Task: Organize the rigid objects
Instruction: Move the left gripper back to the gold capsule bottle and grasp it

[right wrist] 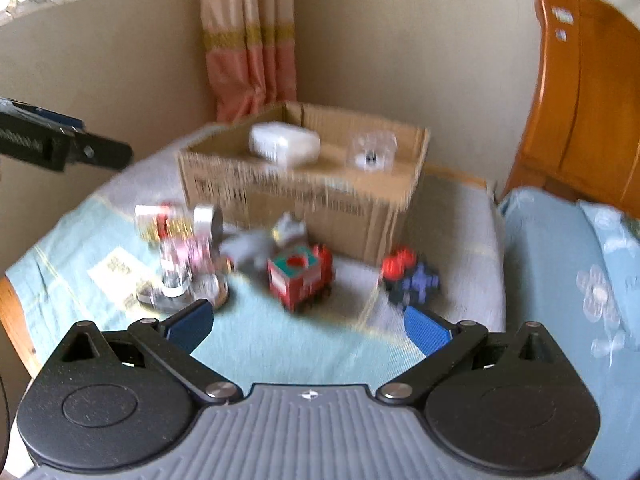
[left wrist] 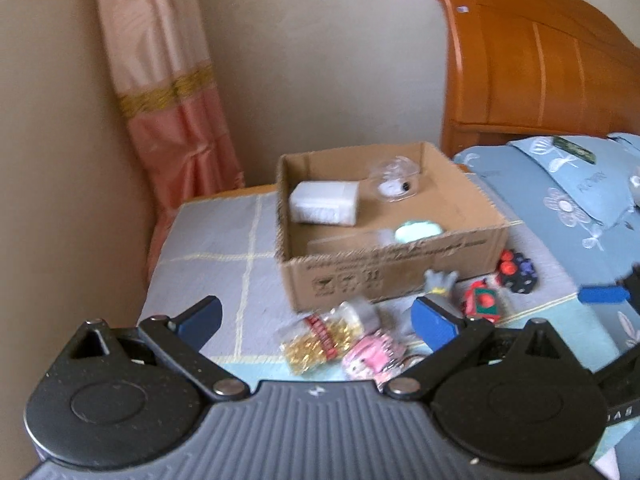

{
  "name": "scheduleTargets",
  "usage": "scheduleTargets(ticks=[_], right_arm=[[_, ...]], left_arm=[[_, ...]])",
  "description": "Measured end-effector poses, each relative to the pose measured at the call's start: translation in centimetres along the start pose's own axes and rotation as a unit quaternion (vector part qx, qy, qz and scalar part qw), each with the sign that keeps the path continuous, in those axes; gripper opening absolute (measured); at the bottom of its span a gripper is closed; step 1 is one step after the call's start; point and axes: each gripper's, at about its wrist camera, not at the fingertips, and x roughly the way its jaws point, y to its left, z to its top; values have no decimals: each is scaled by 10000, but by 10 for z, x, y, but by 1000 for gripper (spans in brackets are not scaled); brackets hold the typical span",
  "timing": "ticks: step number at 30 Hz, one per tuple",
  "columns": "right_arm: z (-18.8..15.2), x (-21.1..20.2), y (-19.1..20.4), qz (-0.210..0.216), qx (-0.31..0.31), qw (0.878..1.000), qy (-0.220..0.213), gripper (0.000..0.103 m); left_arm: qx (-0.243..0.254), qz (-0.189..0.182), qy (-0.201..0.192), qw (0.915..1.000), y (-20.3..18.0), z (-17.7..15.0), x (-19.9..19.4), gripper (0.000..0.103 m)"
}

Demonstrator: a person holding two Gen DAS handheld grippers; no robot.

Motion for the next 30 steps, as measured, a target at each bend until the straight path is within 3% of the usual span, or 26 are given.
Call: scheduleTargets(ticks=[6, 14, 30], right_arm=[[-25, 15, -5, -234, 232, 9989, 319, 103], [-40, 30, -16, -244, 515, 9967, 580, 103], [-42, 35, -19, -69, 67, 9996, 273, 103]], left_arm=[[-435, 13, 290, 9986, 8, -23, 16, 100], [-561, 180, 470, 9972, 4, -37, 31, 100], [-550, 205, 559, 9967, -19, -12, 96, 100]])
